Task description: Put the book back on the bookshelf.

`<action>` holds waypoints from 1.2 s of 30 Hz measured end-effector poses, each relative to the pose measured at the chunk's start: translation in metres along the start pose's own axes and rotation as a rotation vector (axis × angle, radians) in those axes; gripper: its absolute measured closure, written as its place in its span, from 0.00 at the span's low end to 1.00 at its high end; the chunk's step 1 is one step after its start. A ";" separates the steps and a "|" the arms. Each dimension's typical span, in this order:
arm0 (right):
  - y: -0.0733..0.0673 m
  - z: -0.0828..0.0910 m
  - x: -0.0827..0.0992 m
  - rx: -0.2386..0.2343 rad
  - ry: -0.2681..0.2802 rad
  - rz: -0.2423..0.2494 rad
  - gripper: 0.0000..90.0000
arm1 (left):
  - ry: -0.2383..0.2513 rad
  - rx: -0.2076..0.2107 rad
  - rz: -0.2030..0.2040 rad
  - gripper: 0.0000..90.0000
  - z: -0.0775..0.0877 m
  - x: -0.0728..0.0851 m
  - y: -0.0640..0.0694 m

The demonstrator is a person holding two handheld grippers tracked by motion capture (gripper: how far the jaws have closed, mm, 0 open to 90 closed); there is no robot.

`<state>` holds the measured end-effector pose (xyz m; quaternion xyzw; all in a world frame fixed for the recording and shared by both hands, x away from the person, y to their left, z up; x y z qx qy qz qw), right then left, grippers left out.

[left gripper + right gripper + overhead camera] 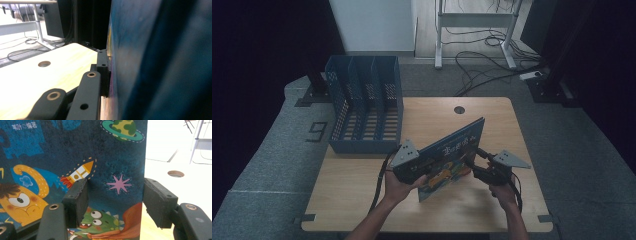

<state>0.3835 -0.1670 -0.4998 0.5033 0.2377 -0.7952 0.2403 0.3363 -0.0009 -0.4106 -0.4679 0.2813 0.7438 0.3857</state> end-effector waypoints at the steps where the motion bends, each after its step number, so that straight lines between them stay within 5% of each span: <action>1: 0.000 0.000 0.000 -0.004 0.000 0.001 0.42 | -0.001 -0.003 -0.008 0.90 0.000 0.000 0.001; 14: 0.014 0.007 0.005 0.027 -0.007 -0.073 0.34 | 0.038 -0.021 -0.023 0.91 0.004 -0.003 0.006; 36: 0.022 0.012 0.010 0.055 -0.005 -0.090 0.35 | 0.082 0.023 0.016 0.91 0.017 -0.015 0.003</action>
Point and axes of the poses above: each handheld gripper's, and its own axes: z roughly backward along the jaws, x roughly out of its underside, y roughly to its right, the point moved 9 cm from there along -z, roughly forward along the jaws, and after that the axes turned 10 degrees about -y, right-handed, at the moved point
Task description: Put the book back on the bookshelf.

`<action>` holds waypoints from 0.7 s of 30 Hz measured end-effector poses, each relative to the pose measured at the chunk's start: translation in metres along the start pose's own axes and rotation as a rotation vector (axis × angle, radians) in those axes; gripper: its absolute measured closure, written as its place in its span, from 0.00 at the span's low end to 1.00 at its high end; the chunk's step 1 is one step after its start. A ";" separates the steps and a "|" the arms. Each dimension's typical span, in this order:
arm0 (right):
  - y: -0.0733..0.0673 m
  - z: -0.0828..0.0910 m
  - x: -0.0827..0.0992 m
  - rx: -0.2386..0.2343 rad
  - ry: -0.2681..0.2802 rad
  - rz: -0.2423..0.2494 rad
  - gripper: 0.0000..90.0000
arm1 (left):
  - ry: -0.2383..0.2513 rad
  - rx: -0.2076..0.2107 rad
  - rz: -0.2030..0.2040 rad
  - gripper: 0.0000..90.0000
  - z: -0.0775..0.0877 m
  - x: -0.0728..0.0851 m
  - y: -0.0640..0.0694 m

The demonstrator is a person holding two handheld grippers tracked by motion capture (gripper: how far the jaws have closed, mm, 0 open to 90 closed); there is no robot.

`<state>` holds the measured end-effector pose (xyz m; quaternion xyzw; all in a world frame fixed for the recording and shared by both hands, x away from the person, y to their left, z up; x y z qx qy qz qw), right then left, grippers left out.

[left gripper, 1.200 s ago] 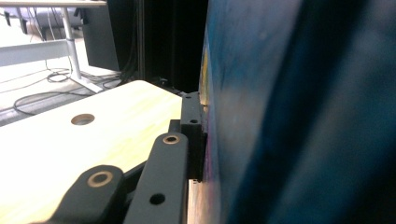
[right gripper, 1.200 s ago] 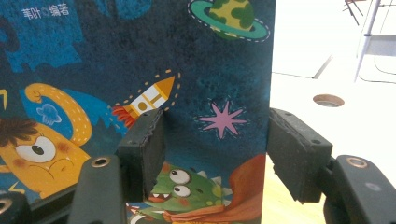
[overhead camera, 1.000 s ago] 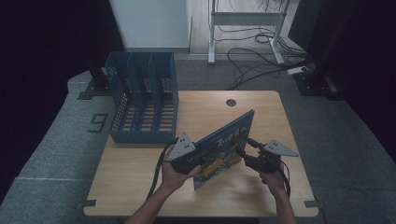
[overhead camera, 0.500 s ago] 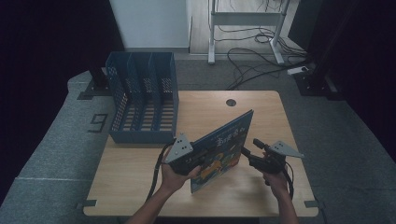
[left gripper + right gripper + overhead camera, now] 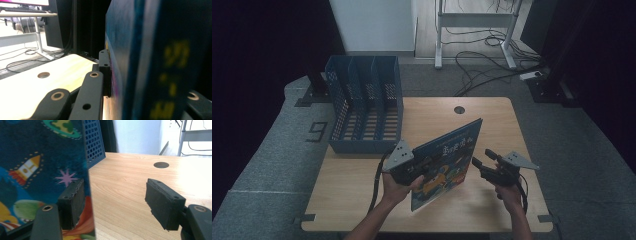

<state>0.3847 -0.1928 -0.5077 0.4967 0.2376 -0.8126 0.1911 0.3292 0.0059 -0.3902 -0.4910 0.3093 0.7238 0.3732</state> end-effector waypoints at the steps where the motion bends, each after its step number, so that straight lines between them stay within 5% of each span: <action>1: 0.001 0.000 0.000 0.002 -0.001 0.000 0.35 | -0.001 0.000 0.000 0.91 0.000 0.000 0.000; 21: 0.010 0.002 0.010 0.022 -0.027 -0.017 0.35 | 0.073 -0.076 -0.001 0.91 0.045 -0.030 -0.018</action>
Point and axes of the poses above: each handheld gripper's, and its own axes: z roughly backward along the jaws, x roughly out of its underside, y roughly to its right, the point moved 9 cm from there along -z, roughly forward along the jaws, and after that the axes turned 10 degrees about -y, right-handed, at the moved point
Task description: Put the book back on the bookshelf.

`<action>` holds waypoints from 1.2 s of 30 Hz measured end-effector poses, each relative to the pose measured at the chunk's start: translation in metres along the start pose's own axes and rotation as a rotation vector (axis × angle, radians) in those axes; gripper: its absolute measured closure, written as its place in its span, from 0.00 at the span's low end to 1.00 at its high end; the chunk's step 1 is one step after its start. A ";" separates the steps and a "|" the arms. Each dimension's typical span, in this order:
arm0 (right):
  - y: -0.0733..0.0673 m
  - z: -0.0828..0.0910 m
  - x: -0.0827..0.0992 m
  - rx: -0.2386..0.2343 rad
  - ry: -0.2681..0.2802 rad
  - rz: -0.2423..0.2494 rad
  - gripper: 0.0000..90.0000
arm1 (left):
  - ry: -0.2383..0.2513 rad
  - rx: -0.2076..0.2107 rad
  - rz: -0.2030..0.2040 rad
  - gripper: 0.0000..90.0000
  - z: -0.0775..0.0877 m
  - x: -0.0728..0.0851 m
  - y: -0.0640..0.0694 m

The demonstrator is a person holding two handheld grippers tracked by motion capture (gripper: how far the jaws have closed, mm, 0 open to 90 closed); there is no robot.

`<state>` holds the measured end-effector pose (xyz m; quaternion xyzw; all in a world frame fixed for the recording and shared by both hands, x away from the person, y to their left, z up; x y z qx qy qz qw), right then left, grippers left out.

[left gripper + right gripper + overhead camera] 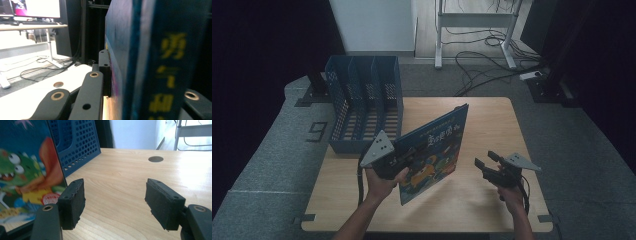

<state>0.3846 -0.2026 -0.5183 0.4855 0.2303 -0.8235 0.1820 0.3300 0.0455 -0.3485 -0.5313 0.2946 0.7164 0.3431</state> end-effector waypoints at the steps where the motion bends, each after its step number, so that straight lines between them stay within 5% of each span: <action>1: 0.001 -0.001 0.002 0.004 -0.005 -0.003 0.35 | 0.002 -0.006 0.001 0.91 0.002 -0.001 -0.002; 10: 0.006 -0.012 0.018 0.031 -0.077 -0.011 0.35 | 0.019 -0.036 0.002 0.91 0.017 -0.009 -0.013; 19: 0.007 -0.036 0.047 0.105 -0.250 0.029 0.36 | 0.023 -0.068 0.004 0.91 0.027 -0.013 -0.022; 27: 0.016 -0.044 0.061 0.146 -0.311 -0.001 0.36 | 0.029 -0.085 0.015 0.91 0.030 -0.016 -0.029; 36: 0.020 -0.051 0.073 0.190 -0.386 0.019 0.35 | 0.043 -0.109 0.022 0.91 0.038 -0.021 -0.038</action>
Point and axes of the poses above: each handheld gripper's, and its own axes: z roughly backward along the jaws, x roughly out of its underside, y roughly to its right, the point moved 9 cm from there along -z, roughly forward along the jaws, and after that the axes turned 10 degrees about -y, right-handed, at the moved point
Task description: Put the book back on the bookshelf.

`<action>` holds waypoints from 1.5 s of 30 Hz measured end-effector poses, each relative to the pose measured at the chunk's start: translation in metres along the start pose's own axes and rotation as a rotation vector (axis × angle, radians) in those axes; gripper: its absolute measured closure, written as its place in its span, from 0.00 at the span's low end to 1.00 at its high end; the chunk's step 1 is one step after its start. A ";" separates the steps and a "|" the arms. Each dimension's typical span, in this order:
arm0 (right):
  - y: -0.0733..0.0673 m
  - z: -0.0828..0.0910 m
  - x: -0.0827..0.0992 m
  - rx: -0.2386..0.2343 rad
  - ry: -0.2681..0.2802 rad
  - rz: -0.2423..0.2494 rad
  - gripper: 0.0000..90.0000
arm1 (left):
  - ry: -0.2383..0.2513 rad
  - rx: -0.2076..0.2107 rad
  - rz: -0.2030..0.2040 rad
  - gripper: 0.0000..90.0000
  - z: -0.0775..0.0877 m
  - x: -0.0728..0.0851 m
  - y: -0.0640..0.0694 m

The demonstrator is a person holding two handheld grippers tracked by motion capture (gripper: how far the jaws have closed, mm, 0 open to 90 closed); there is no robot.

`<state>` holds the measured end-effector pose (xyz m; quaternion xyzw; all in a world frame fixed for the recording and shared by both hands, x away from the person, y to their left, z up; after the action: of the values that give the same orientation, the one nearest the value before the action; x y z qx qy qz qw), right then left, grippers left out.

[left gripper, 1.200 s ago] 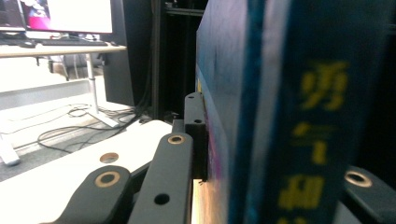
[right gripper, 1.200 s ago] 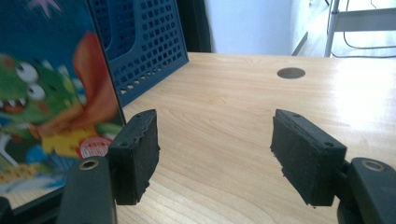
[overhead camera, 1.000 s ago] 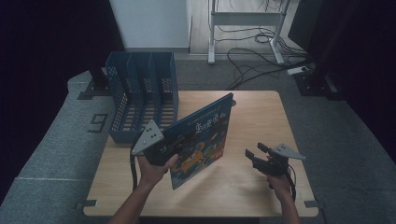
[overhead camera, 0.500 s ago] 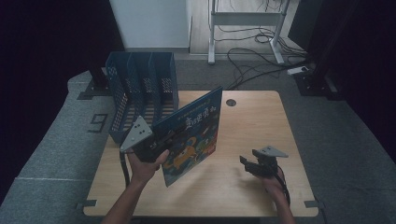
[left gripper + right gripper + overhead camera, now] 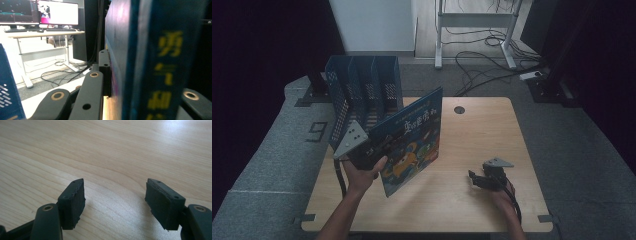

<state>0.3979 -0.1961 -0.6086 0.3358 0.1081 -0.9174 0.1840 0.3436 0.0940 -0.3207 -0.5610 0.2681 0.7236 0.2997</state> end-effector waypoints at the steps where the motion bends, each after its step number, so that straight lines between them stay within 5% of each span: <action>1: 0.000 0.000 0.001 0.008 -0.006 0.004 0.35 | 0.002 -0.004 -0.001 0.91 0.001 -0.001 -0.001; 23: -0.001 -0.003 0.003 0.074 -0.028 0.015 0.35 | 0.027 -0.062 0.040 0.91 0.017 -0.027 -0.032; 45: -0.002 -0.002 0.004 0.076 -0.024 0.013 0.37 | 0.063 -0.140 0.046 0.91 0.023 -0.048 -0.051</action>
<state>0.3955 -0.1941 -0.6124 0.3323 0.0689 -0.9236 0.1783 0.3749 0.1391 -0.2715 -0.5969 0.2390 0.7291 0.2344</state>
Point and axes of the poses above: each handheld gripper's, and its own axes: z roughly backward along the jaws, x roughly out of its underside, y roughly to its right, the point moved 9 cm from there along -z, roughly forward along the jaws, and after that the axes turned 10 degrees about -y, right-handed, at the moved point
